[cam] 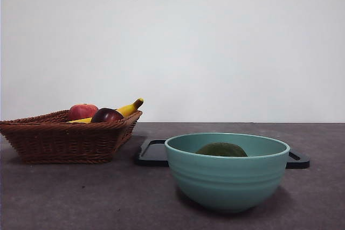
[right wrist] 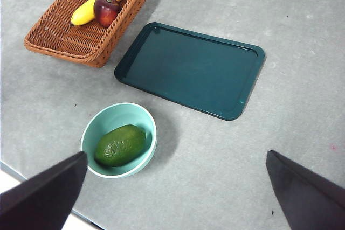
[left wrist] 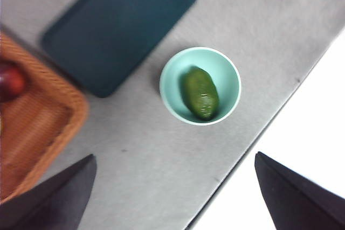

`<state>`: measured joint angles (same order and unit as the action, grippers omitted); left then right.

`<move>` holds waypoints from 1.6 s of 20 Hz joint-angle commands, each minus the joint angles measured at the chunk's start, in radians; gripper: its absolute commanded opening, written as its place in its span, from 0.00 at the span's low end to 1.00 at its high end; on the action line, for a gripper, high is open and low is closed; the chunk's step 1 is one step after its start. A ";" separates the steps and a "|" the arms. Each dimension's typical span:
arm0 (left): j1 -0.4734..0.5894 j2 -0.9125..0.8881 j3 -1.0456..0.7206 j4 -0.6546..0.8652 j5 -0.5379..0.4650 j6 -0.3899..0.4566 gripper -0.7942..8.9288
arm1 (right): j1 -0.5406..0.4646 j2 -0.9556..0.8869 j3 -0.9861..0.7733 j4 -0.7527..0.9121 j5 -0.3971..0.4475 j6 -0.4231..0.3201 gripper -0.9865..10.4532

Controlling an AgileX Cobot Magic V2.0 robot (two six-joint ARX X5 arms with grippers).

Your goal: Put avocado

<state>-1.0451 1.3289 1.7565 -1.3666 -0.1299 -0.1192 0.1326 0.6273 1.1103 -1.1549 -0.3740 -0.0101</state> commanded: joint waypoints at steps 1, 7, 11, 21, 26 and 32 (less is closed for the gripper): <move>-0.012 -0.101 -0.022 -0.021 -0.031 -0.034 0.58 | 0.003 0.005 0.017 0.005 -0.004 0.010 0.66; -0.012 -0.505 -0.298 0.012 -0.122 -0.075 0.66 | 0.003 0.005 0.017 0.000 -0.005 0.030 0.66; -0.012 -0.806 -0.475 0.041 -0.122 -0.103 0.66 | 0.003 0.007 0.017 -0.004 -0.030 0.036 0.66; -0.012 -1.052 -0.594 0.113 -0.122 -0.132 0.66 | 0.010 0.121 0.017 -0.031 -0.086 0.037 0.66; -0.012 -1.051 -0.594 0.164 -0.122 -0.131 0.66 | 0.091 0.308 0.017 -0.028 -0.034 0.041 0.66; -0.012 -1.051 -0.594 0.238 -0.123 -0.120 0.66 | 0.234 0.626 0.016 0.064 0.066 0.053 0.66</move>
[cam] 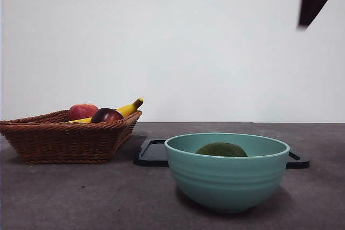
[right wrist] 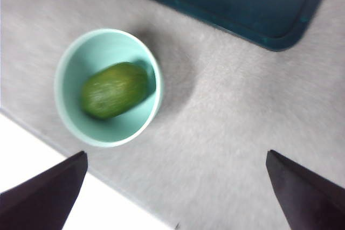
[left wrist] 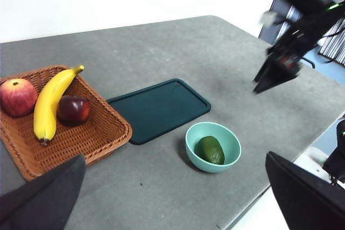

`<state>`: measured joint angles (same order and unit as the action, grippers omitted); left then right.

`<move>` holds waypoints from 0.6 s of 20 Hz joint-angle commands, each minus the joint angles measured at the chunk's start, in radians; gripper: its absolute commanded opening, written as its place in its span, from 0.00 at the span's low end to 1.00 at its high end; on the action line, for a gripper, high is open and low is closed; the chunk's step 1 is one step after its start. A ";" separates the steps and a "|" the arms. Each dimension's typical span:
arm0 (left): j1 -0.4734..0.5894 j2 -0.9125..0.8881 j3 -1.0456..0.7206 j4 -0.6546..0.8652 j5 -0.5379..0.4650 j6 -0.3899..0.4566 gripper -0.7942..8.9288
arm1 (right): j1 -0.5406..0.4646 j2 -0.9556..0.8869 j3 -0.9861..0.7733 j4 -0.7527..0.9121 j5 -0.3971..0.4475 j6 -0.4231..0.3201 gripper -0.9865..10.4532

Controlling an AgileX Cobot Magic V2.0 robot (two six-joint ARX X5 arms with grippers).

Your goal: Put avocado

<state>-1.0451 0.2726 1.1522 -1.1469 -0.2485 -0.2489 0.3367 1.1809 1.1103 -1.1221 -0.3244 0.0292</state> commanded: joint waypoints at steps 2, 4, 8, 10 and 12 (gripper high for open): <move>-0.012 0.006 0.011 0.018 -0.005 0.009 0.66 | 0.070 0.169 0.016 0.092 0.024 0.019 0.65; -0.012 0.006 0.011 0.017 -0.005 0.009 0.66 | 0.108 0.257 0.016 0.150 0.049 0.032 0.65; -0.012 0.006 0.011 0.017 -0.005 0.009 0.66 | 0.159 0.399 0.016 0.199 0.097 0.037 0.61; -0.012 0.006 0.011 0.015 -0.005 0.009 0.66 | 0.173 0.447 0.016 0.210 0.098 0.037 0.61; -0.012 0.006 0.011 0.009 -0.005 0.009 0.66 | 0.181 0.489 0.016 0.214 0.098 0.038 0.55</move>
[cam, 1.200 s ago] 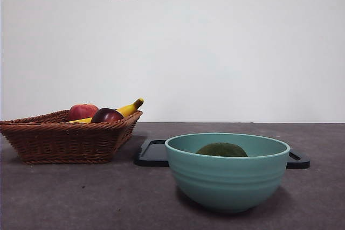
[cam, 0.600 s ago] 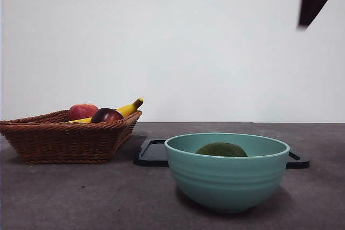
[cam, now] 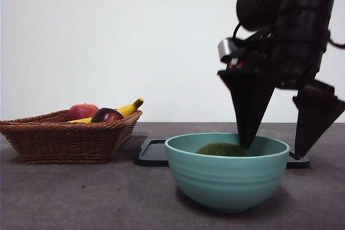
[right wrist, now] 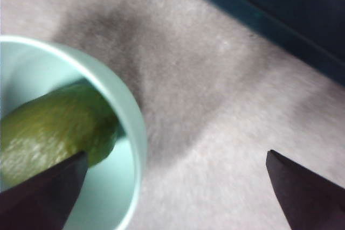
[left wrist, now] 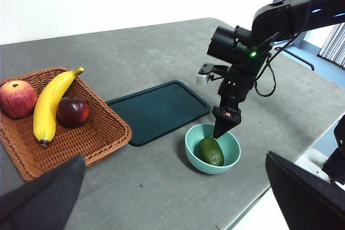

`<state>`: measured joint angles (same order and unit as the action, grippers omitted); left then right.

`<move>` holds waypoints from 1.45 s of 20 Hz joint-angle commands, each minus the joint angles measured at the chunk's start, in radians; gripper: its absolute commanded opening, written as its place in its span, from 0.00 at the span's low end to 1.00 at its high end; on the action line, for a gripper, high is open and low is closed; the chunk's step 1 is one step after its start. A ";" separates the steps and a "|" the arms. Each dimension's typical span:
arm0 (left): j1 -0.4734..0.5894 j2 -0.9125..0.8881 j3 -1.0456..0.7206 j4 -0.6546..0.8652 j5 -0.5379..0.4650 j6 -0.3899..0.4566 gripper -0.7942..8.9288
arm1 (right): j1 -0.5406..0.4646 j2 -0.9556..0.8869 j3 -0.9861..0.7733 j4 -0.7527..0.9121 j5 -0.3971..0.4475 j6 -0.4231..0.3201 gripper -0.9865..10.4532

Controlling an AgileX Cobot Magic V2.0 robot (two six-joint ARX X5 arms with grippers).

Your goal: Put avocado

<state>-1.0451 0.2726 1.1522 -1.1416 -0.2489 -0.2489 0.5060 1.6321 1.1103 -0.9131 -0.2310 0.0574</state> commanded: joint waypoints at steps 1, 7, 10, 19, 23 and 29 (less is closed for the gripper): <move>-0.012 0.006 0.011 0.001 -0.004 0.009 0.66 | 0.016 0.059 0.016 0.008 0.005 0.010 0.49; -0.012 0.006 0.011 -0.014 -0.004 0.010 0.66 | 0.021 0.099 0.017 0.033 0.003 0.024 0.09; -0.012 0.006 0.011 -0.014 -0.005 0.034 0.66 | 0.022 0.099 0.023 0.019 0.003 0.047 0.09; -0.012 0.006 0.011 -0.013 -0.005 0.035 0.66 | -0.047 0.190 0.385 -0.111 0.085 0.122 0.09; -0.012 0.006 0.011 -0.013 -0.006 0.035 0.66 | -0.119 0.360 0.623 -0.165 0.071 0.118 0.09; -0.012 0.006 0.011 -0.011 -0.006 0.047 0.66 | -0.164 0.550 0.714 -0.140 -0.006 0.136 0.09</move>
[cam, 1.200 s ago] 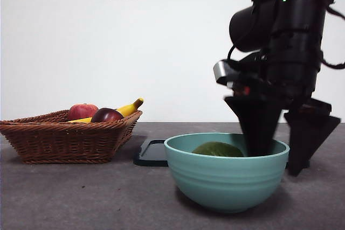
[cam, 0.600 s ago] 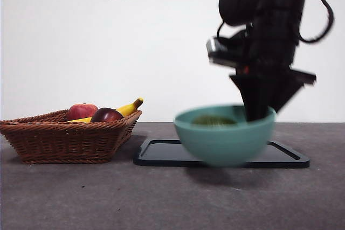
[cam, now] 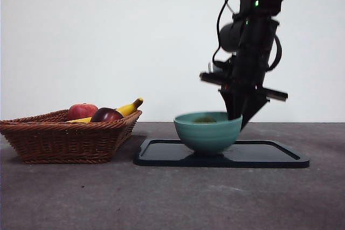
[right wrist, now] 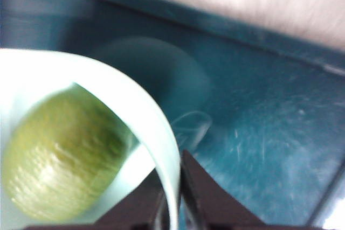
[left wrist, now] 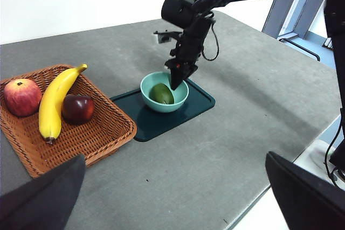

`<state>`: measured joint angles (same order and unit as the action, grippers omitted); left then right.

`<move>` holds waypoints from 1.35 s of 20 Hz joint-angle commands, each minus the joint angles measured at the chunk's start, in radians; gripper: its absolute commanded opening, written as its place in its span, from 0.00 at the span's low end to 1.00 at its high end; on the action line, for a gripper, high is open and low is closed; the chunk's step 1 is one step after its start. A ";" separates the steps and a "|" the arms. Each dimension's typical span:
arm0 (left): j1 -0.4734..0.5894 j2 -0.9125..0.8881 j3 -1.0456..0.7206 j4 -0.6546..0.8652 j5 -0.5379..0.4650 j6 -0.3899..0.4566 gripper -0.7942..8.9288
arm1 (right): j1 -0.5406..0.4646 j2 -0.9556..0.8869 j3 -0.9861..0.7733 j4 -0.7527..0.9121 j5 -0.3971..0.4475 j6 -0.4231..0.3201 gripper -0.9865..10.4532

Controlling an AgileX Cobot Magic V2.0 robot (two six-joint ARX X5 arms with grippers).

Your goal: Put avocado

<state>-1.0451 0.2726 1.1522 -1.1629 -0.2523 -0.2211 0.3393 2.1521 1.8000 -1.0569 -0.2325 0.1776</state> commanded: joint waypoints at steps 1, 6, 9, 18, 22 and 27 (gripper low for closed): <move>-0.012 0.006 0.011 0.010 -0.002 0.019 0.66 | 0.002 0.032 0.023 0.003 -0.003 0.015 0.09; -0.012 0.006 0.011 0.011 -0.002 0.019 0.66 | 0.003 0.032 0.024 -0.002 -0.002 0.029 0.30; -0.012 0.006 0.011 0.011 -0.003 0.019 0.66 | -0.003 0.030 0.084 -0.057 0.040 0.040 0.45; -0.012 0.006 0.011 0.011 -0.002 0.019 0.66 | 0.023 -0.202 0.305 -0.360 0.250 -0.031 0.57; -0.012 0.006 0.011 0.010 -0.002 0.020 0.66 | 0.059 -0.461 -0.013 -0.332 0.366 -0.031 0.57; -0.012 0.006 0.011 0.005 -0.002 0.023 0.66 | 0.159 -0.878 -0.494 -0.116 0.353 -0.024 0.57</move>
<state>-1.0451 0.2726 1.1522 -1.1633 -0.2531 -0.2153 0.4919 1.2846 1.3216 -1.1755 0.1230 0.1543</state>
